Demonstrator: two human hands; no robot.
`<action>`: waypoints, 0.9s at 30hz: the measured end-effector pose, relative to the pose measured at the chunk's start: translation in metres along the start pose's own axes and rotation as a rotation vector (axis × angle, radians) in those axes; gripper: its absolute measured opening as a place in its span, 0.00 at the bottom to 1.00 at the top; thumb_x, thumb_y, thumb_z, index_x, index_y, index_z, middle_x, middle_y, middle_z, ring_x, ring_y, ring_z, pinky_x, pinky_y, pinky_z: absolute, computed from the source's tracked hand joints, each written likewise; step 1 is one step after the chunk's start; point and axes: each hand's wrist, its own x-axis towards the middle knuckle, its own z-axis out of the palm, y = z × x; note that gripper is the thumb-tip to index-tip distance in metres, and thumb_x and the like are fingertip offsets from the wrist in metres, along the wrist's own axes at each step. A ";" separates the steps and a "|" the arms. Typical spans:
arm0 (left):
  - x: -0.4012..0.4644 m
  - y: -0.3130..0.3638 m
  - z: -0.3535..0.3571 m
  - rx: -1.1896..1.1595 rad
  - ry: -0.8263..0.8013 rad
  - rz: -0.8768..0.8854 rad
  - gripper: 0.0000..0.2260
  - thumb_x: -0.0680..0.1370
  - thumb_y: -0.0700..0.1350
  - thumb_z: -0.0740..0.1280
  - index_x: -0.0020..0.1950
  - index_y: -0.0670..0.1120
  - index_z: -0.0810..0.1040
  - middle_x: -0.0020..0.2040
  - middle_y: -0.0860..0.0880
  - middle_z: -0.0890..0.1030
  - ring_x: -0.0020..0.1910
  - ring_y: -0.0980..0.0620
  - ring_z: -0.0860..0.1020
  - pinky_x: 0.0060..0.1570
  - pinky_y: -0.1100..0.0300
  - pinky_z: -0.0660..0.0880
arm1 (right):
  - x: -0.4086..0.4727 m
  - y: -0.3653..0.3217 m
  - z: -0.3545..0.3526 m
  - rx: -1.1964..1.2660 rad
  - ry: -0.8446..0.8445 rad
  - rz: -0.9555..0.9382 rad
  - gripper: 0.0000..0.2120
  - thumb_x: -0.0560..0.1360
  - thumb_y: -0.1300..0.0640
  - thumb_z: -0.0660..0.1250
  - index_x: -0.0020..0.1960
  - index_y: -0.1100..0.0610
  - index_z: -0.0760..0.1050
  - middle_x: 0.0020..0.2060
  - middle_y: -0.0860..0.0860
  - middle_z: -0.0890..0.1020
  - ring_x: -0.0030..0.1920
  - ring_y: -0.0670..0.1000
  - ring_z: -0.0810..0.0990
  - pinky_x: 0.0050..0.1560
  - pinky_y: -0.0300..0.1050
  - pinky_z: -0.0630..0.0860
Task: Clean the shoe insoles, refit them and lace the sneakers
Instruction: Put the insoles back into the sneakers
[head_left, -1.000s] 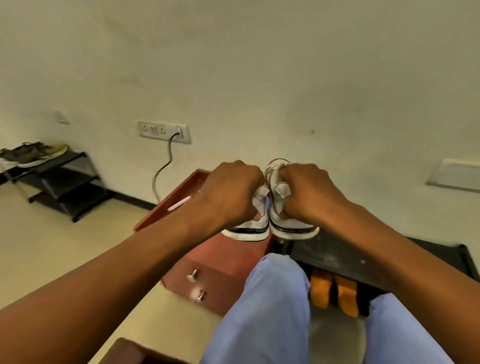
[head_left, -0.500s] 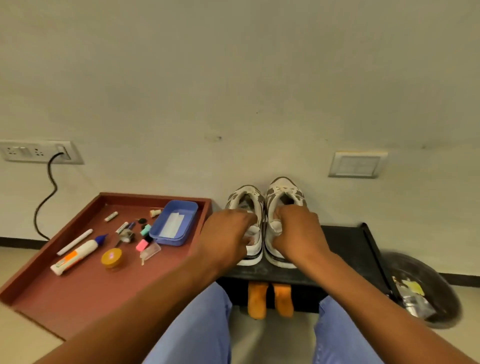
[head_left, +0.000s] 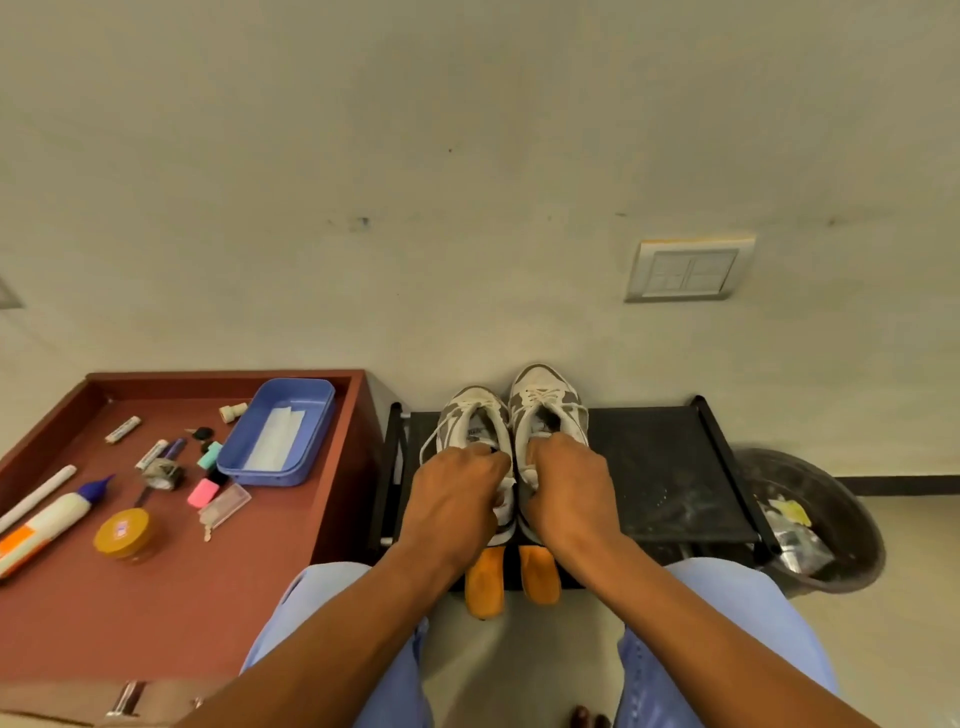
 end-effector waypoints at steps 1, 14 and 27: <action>0.001 0.000 0.003 0.006 -0.007 -0.001 0.09 0.70 0.42 0.72 0.39 0.50 0.72 0.41 0.51 0.78 0.39 0.49 0.77 0.37 0.53 0.76 | -0.001 0.001 0.004 -0.008 0.000 -0.004 0.04 0.76 0.59 0.68 0.50 0.54 0.80 0.47 0.52 0.82 0.46 0.53 0.82 0.44 0.43 0.78; -0.008 -0.001 0.023 0.008 0.010 -0.013 0.05 0.71 0.40 0.69 0.42 0.49 0.75 0.39 0.50 0.76 0.36 0.49 0.75 0.37 0.51 0.78 | -0.011 0.015 0.013 0.022 0.001 0.120 0.06 0.75 0.61 0.69 0.50 0.53 0.80 0.46 0.51 0.82 0.46 0.53 0.82 0.45 0.42 0.77; -0.016 0.009 0.048 0.100 -0.107 -0.004 0.09 0.69 0.42 0.75 0.41 0.48 0.75 0.38 0.48 0.78 0.34 0.45 0.78 0.30 0.54 0.74 | -0.009 0.022 0.032 0.000 -0.076 0.159 0.07 0.80 0.57 0.67 0.58 0.53 0.79 0.53 0.52 0.82 0.52 0.52 0.82 0.53 0.45 0.81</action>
